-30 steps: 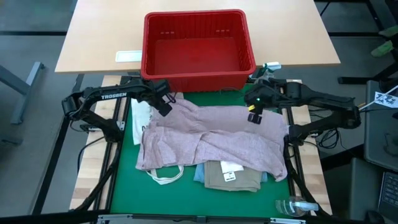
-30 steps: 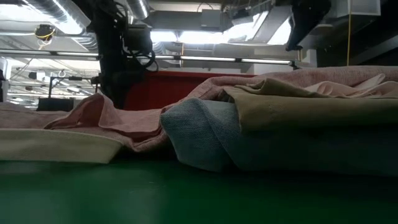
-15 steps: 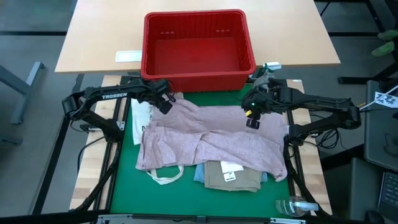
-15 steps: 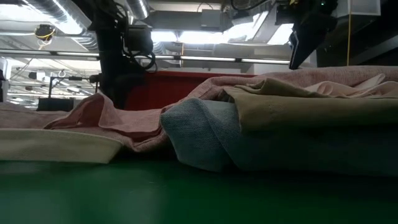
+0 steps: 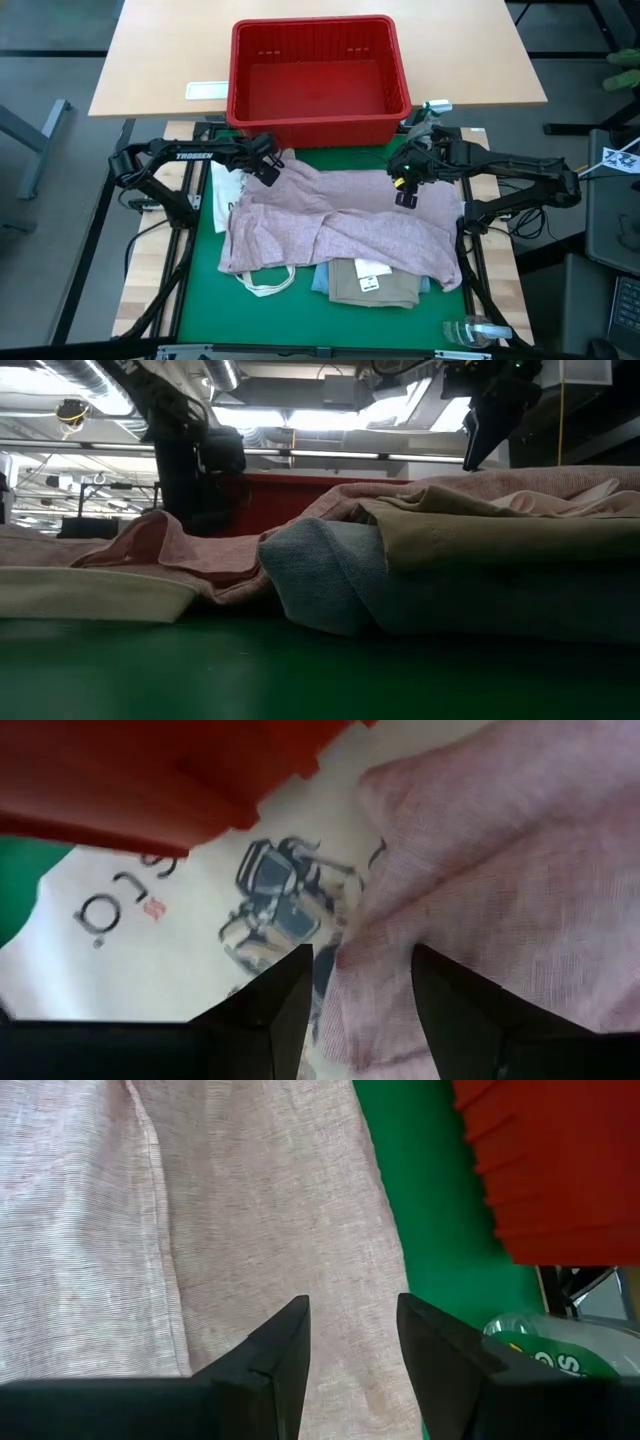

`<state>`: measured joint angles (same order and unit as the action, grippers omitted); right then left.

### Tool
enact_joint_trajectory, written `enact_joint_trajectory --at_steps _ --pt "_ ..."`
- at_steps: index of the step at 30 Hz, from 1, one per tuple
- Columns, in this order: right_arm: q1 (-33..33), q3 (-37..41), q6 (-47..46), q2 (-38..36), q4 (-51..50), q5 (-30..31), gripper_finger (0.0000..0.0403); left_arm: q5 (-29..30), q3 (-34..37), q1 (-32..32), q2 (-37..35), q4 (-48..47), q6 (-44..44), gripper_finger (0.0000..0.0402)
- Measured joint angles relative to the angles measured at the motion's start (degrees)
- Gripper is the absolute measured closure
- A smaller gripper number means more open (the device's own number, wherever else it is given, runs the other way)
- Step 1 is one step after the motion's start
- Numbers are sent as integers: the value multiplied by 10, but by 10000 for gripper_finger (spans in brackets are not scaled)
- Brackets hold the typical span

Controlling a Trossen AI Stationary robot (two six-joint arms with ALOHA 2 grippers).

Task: Fold laundry
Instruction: Fold the pink polo

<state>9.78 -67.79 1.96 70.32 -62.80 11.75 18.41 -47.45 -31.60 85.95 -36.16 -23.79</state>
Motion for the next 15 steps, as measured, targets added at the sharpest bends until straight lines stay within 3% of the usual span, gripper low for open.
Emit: enact_joint_trajectory --at_steps 4,11,15 --pt "0 0 0 0 2 -2 252 -9 22 -13 0 49 0 236" --pt "0 0 0 0 2 -2 252 -113 73 -35 0 137 2 236" --pt "0 0 0 0 2 -2 252 -122 77 -37 0 145 3 254"
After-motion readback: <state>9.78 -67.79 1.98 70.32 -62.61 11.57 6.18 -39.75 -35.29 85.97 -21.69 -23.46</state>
